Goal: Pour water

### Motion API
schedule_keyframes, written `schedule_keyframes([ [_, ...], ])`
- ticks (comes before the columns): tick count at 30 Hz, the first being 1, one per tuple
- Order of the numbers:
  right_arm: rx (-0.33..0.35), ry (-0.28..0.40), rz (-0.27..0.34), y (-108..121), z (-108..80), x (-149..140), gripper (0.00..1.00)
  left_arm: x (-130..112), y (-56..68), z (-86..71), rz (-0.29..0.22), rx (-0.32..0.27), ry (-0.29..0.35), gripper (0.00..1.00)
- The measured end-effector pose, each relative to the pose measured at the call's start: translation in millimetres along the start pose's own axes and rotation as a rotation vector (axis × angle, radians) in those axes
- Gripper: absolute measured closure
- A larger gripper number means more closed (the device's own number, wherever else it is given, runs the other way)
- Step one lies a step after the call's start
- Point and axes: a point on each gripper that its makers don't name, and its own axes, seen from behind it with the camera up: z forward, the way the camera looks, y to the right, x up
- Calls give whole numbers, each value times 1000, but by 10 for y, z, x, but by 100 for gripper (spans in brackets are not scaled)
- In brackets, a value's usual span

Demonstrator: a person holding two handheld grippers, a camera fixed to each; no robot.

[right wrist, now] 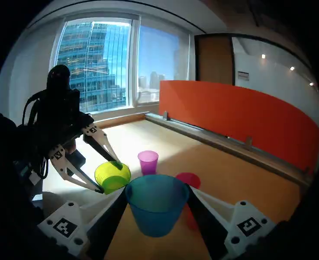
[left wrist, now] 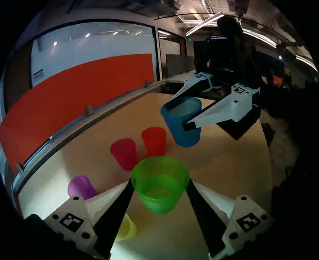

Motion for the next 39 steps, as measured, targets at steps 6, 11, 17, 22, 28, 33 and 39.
schedule_keyframes([
  [6,12,-41,16,37,54,-203,6,-111,24,104,-8,-23,-47,14],
  [11,20,-78,15,44,91,-364,6,-186,12,161,-6,-27,-82,14],
  [17,33,-118,10,41,149,-525,6,-259,9,219,-12,-37,-117,14],
  [22,45,-154,3,19,202,-674,6,-312,7,256,-9,-45,-142,14],
  [28,59,-187,-9,-16,260,-808,6,-382,2,315,-16,-52,-164,14],
  [33,64,-204,-14,-26,296,-892,6,-434,-2,364,-23,-55,-171,14],
  [39,63,-217,-13,-13,322,-967,6,-486,-27,419,-34,-54,-175,14],
])
